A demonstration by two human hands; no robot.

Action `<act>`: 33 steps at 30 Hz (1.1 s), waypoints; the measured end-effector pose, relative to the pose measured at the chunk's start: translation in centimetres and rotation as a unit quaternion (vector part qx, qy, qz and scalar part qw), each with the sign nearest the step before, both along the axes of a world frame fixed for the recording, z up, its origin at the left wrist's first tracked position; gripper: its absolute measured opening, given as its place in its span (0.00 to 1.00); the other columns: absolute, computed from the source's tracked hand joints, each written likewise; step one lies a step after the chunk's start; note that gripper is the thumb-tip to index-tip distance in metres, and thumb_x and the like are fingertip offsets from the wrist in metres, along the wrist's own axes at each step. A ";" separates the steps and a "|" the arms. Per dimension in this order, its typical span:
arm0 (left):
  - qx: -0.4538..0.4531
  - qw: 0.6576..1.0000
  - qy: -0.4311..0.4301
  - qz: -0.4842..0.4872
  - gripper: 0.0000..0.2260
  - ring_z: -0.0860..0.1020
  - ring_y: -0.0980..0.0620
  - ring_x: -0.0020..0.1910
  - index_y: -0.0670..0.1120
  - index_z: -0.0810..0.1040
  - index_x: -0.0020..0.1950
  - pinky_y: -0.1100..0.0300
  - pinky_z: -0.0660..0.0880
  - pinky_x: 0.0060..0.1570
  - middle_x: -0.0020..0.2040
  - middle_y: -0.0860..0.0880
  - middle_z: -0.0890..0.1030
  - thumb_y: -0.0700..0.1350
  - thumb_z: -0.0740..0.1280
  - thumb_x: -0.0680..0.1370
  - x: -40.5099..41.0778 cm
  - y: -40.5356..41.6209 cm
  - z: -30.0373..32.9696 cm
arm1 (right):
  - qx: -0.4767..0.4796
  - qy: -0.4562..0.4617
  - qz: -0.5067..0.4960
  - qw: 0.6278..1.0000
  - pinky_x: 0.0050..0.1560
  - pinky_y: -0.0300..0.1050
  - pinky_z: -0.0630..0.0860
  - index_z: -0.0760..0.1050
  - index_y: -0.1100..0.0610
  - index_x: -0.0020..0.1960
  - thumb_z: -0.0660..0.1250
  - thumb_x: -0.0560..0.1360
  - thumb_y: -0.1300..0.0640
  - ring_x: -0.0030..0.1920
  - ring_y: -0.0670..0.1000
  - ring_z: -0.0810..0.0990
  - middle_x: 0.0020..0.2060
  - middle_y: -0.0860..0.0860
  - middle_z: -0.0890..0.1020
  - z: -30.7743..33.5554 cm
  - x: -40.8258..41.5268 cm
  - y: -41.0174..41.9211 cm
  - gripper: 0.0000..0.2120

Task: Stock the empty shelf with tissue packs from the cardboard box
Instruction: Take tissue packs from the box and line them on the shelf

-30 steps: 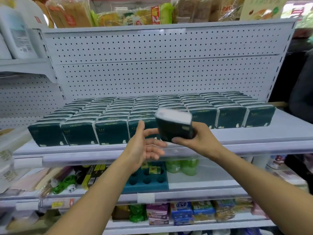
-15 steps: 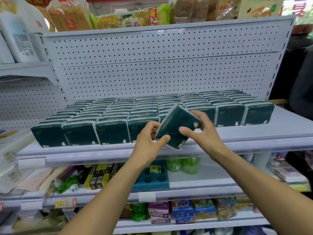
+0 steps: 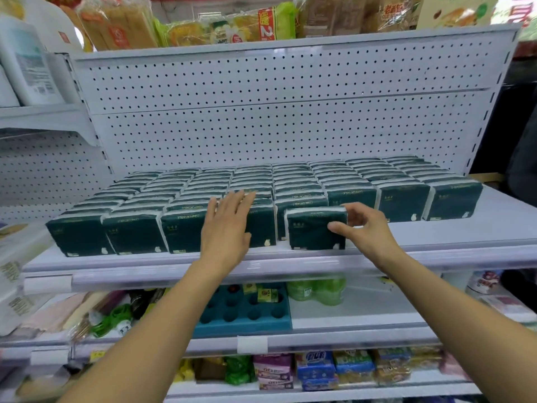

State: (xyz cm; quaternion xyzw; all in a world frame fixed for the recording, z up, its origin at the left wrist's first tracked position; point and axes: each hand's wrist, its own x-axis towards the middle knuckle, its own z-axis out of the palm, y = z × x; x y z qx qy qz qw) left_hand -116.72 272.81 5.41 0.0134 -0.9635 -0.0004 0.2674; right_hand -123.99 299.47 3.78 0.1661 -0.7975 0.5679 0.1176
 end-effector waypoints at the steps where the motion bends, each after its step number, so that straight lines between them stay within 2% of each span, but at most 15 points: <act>1: -0.032 0.999 -0.029 0.012 0.37 0.48 0.49 0.80 0.50 0.49 0.80 0.51 0.38 0.76 0.80 0.49 0.53 0.44 0.68 0.79 -0.5 -0.6 -0.2 | 0.005 -0.008 0.002 1.000 0.44 0.39 0.73 0.79 0.56 0.50 0.78 0.68 0.54 0.41 0.49 0.74 0.41 0.57 0.78 -0.3 -0.4 -0.4 0.14; 4: -0.079 0.995 -0.065 0.014 0.39 0.46 0.48 0.80 0.48 0.47 0.81 0.53 0.39 0.76 0.81 0.47 0.50 0.39 0.68 0.78 -1.7 -1.3 -0.4 | 0.028 -0.007 -0.030 0.999 0.44 0.40 0.73 0.76 0.56 0.53 0.77 0.69 0.54 0.45 0.50 0.75 0.46 0.55 0.79 -0.5 -1.2 -1.7 0.17; 6: -0.088 0.994 -0.066 0.007 0.38 0.48 0.48 0.80 0.47 0.47 0.81 0.54 0.41 0.76 0.81 0.47 0.51 0.38 0.68 0.78 -2.2 -1.5 -0.4 | 0.042 0.007 -0.051 0.998 0.45 0.38 0.71 0.71 0.55 0.60 0.77 0.69 0.54 0.47 0.50 0.75 0.50 0.51 0.75 -0.4 -1.3 -2.7 0.23; 9: -0.078 0.996 -0.053 -0.010 0.37 0.54 0.48 0.78 0.47 0.50 0.80 0.56 0.46 0.76 0.80 0.48 0.55 0.36 0.67 0.77 -2.5 -1.7 -0.3 | 0.079 0.053 -0.066 0.993 0.49 0.43 0.72 0.65 0.51 0.66 0.78 0.68 0.54 0.49 0.49 0.73 0.54 0.48 0.70 -0.6 -1.1 -3.9 0.32; 14: -0.049 0.997 -0.051 -0.029 0.37 0.57 0.48 0.77 0.48 0.51 0.80 0.57 0.52 0.75 0.79 0.49 0.58 0.35 0.67 0.77 -2.9 -1.9 -0.2 | 0.129 0.093 -0.107 0.981 0.49 0.52 0.76 0.67 0.52 0.66 0.75 0.71 0.53 0.51 0.52 0.75 0.61 0.50 0.70 -0.9 -1.4 -5.1 0.28; 19: -0.045 0.997 -0.042 -0.054 0.35 0.61 0.47 0.75 0.46 0.55 0.79 0.57 0.58 0.72 0.77 0.47 0.62 0.34 0.67 0.76 -2.8 -2.0 -0.2 | 0.167 0.095 -0.150 0.970 0.43 0.50 0.75 0.66 0.50 0.66 0.73 0.73 0.50 0.50 0.53 0.75 0.60 0.49 0.70 -1.5 -1.3 -5.8 0.26; 22: -0.066 0.995 -0.045 -0.056 0.34 0.62 0.46 0.74 0.45 0.55 0.79 0.56 0.58 0.72 0.76 0.47 0.63 0.34 0.66 0.76 -2.8 -2.2 0.0 | 0.227 0.091 -0.190 0.951 0.41 0.46 0.70 0.65 0.49 0.68 0.71 0.74 0.49 0.55 0.53 0.74 0.61 0.50 0.69 -1.3 -0.9 -6.2 0.26; 24: -0.087 0.993 -0.054 -0.055 0.35 0.61 0.46 0.75 0.46 0.54 0.79 0.53 0.53 0.75 0.77 0.47 0.62 0.37 0.67 0.77 -3.0 -2.4 0.0 | 0.267 0.106 -0.206 0.935 0.45 0.48 0.72 0.65 0.52 0.70 0.70 0.74 0.49 0.62 0.54 0.71 0.64 0.51 0.69 -1.1 -0.6 -6.5 0.27; 26: -0.098 0.992 -0.063 -0.054 0.35 0.59 0.47 0.76 0.48 0.52 0.79 0.49 0.49 0.76 0.78 0.48 0.60 0.40 0.68 0.77 -3.1 -2.7 0.1 | 0.320 0.115 -0.218 0.915 0.55 0.53 0.73 0.64 0.54 0.72 0.69 0.75 0.49 0.67 0.57 0.67 0.69 0.54 0.66 -0.8 -0.1 -6.8 0.29; 29: -0.110 0.990 -0.062 -0.067 0.34 0.55 0.47 0.78 0.50 0.50 0.80 0.45 0.44 0.76 0.79 0.49 0.57 0.50 0.66 0.80 -2.6 -3.3 0.5 | 0.385 0.102 -0.236 0.887 0.67 0.56 0.65 0.59 0.55 0.76 0.67 0.76 0.47 0.73 0.59 0.60 0.75 0.57 0.58 -0.1 1.1 -7.5 0.33; 31: -0.100 0.990 -0.047 -0.087 0.34 0.53 0.48 0.79 0.50 0.49 0.80 0.44 0.43 0.76 0.79 0.49 0.56 0.56 0.63 0.80 -2.1 -3.7 0.6 | 0.385 0.111 -0.249 0.882 0.70 0.57 0.62 0.58 0.55 0.77 0.66 0.77 0.46 0.75 0.59 0.57 0.76 0.57 0.57 0.1 2.3 -7.9 0.33; 33: -0.074 0.989 0.001 -0.126 0.32 0.57 0.47 0.78 0.49 0.55 0.80 0.43 0.46 0.77 0.78 0.48 0.60 0.58 0.62 0.80 -1.2 -4.1 0.2 | 0.367 0.147 -0.264 0.880 0.69 0.57 0.63 0.61 0.54 0.76 0.66 0.77 0.47 0.74 0.59 0.60 0.75 0.57 0.60 -0.1 4.1 -8.3 0.31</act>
